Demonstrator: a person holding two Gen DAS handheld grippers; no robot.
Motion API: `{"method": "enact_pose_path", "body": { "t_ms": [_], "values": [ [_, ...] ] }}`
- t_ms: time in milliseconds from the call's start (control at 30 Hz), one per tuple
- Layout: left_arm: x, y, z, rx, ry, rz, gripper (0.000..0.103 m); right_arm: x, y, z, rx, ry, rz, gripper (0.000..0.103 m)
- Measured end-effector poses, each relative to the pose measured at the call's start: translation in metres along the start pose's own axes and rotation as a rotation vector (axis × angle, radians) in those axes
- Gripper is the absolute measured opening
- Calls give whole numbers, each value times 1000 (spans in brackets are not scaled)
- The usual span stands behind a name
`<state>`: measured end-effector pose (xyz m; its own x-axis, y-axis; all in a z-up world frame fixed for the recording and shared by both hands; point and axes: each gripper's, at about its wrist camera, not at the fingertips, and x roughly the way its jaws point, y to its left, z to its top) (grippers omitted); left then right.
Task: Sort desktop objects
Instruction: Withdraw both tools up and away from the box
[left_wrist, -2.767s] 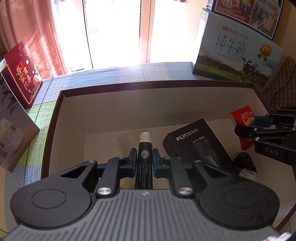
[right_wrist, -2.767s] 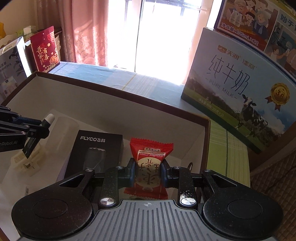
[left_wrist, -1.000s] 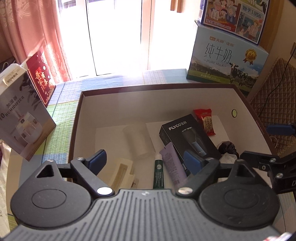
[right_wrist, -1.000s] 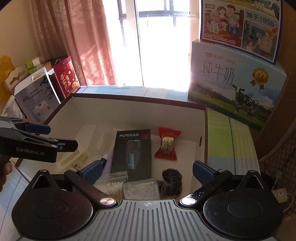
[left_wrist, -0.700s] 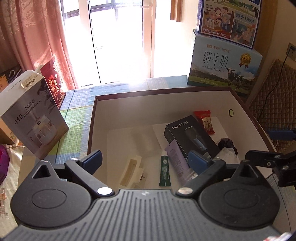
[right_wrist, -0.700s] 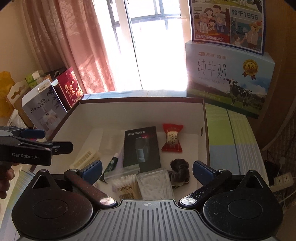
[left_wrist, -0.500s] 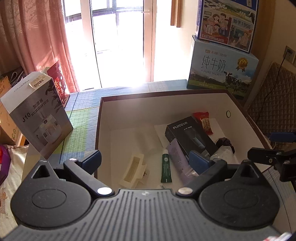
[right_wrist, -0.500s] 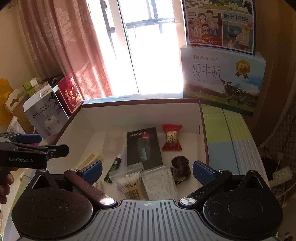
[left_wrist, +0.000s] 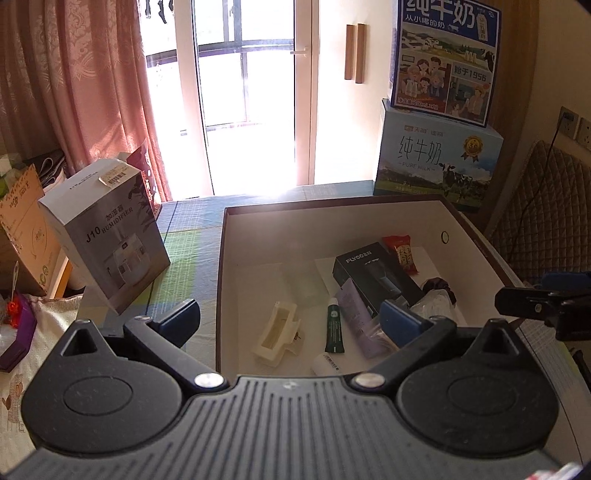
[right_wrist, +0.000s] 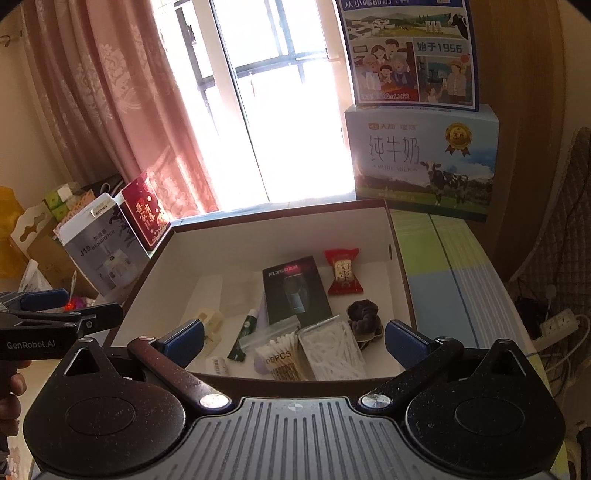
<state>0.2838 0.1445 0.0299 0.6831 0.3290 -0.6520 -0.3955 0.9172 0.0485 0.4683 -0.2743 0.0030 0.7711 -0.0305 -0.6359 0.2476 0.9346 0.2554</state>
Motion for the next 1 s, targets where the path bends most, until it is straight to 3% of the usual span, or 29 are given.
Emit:
{"method": "enact_pose_path", "body": {
  "t_ms": [400,1000],
  "values": [
    [-56,-7,-27,-55,9,54,102,-47,10,-26,-68,19,41,101],
    [-118,-49,-79,-23,41,75,102,-112,13,-75,-146,5,54,101]
  ]
}}
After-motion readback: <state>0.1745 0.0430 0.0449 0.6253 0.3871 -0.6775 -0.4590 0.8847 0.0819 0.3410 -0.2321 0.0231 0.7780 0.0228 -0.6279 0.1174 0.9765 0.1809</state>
